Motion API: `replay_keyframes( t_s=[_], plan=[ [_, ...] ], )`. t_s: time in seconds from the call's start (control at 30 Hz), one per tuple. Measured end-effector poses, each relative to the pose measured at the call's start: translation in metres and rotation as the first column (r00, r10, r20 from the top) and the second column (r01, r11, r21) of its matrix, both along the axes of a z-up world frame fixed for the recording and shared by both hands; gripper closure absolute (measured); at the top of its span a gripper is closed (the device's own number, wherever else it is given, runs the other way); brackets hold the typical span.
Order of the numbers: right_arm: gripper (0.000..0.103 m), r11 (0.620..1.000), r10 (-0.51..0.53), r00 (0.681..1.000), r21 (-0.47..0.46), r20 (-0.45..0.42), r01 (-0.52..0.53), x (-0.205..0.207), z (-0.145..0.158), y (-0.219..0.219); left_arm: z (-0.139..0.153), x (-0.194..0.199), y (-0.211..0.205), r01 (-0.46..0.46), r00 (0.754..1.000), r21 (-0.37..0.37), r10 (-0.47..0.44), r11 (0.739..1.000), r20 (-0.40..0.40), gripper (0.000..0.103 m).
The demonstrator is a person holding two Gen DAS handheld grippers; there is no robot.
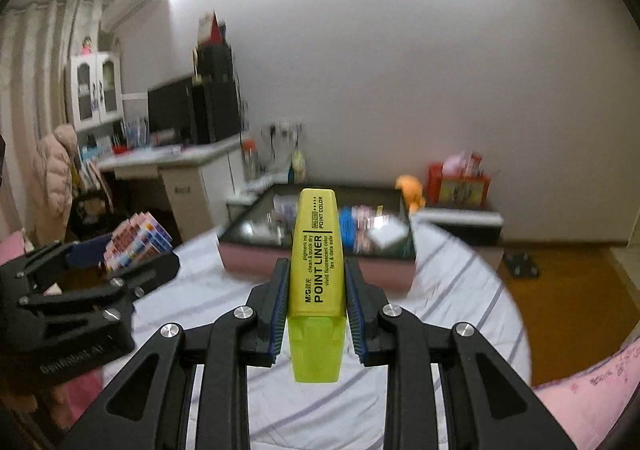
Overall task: Organize rigid objects
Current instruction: 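Carry the block donut and yellow highlighter into the pink box and release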
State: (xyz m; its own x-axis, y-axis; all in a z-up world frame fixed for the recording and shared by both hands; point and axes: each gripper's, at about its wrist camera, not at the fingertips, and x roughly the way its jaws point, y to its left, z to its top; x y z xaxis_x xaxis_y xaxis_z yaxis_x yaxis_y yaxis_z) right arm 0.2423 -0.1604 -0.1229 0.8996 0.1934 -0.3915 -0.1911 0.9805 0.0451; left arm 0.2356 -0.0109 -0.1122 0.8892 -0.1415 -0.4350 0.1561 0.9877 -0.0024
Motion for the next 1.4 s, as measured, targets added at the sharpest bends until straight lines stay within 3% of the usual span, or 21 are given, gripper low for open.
replay_keyframes(
  t_s=[0.1, 0.37, 0.73, 0.9, 1.4],
  plan=[
    [0.076, 1.000, -0.005, 0.997, -0.020, 0.072, 0.006, -0.018, 0.020, 0.005, 0.018, -0.020, 0.000, 0.013, 0.999, -0.020, -0.012, 1.000, 0.040, 0.034],
    [0.076, 0.999, 0.011, 0.988, -0.033, 0.151, -0.006, -0.054, 0.049, 0.015, 0.046, -0.051, 0.003, -0.004, 0.992, -0.032, 0.008, 0.999, 0.129, 0.034],
    [0.076, 0.999, -0.007, 0.979, -0.041, 0.206, 0.016, -0.071, 0.062, 0.017, 0.060, -0.071, 0.000, 0.006, 0.975, -0.034, 0.001, 0.999, 0.223, 0.034],
    [0.076, 0.998, -0.012, 0.974, -0.057, 0.227, 0.026, -0.078, 0.063, 0.018, 0.066, -0.085, -0.004, -0.060, 0.947, 0.000, 0.057, 0.998, 0.316, 0.034],
    [0.076, 0.998, -0.003, 0.969, -0.057, 0.246, 0.018, -0.078, 0.069, 0.023, 0.071, -0.076, -0.007, -0.071, 0.947, -0.005, 0.069, 0.997, 0.314, 0.034]
  ],
)
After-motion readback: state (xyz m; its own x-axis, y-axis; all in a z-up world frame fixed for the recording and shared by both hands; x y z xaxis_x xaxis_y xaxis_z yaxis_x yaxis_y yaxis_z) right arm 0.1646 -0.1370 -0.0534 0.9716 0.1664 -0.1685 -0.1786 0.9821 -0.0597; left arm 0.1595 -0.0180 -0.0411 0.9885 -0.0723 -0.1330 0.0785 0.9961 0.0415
